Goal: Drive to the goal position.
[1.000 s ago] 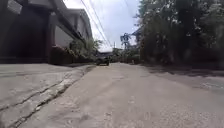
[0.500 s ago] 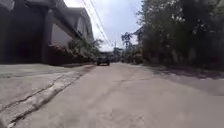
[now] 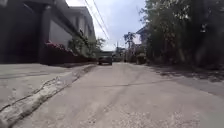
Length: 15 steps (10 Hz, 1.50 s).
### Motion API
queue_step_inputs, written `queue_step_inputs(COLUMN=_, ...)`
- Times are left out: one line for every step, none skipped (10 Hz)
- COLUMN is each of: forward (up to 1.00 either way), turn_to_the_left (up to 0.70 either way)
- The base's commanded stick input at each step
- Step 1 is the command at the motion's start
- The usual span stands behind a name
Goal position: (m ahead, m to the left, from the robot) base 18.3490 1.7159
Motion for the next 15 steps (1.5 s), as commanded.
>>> queue_step_inputs(forward=1.00, turn_to_the_left=-0.03)
queue_step_inputs(forward=1.00, turn_to_the_left=-0.40)
queue_step_inputs(forward=1.00, turn_to_the_left=-0.40)
queue_step_inputs(forward=1.00, turn_to_the_left=-0.30)
queue_step_inputs(forward=1.00, turn_to_the_left=0.00)
queue_step_inputs(forward=1.00, turn_to_the_left=0.00)
queue_step_inputs(forward=1.00, turn_to_the_left=0.00)
queue_step_inputs(forward=1.00, turn_to_the_left=0.00)
queue_step_inputs(forward=1.00, turn_to_the_left=0.00)
queue_step_inputs(forward=1.00, turn_to_the_left=0.00)
queue_step_inputs(forward=1.00, turn_to_the_left=0.00)
queue_step_inputs(forward=1.00, turn_to_the_left=0.00)
queue_step_inputs(forward=1.00, turn_to_the_left=0.00)
queue_step_inputs(forward=1.00, turn_to_the_left=0.00)
queue_step_inputs(forward=1.00, turn_to_the_left=-0.06)
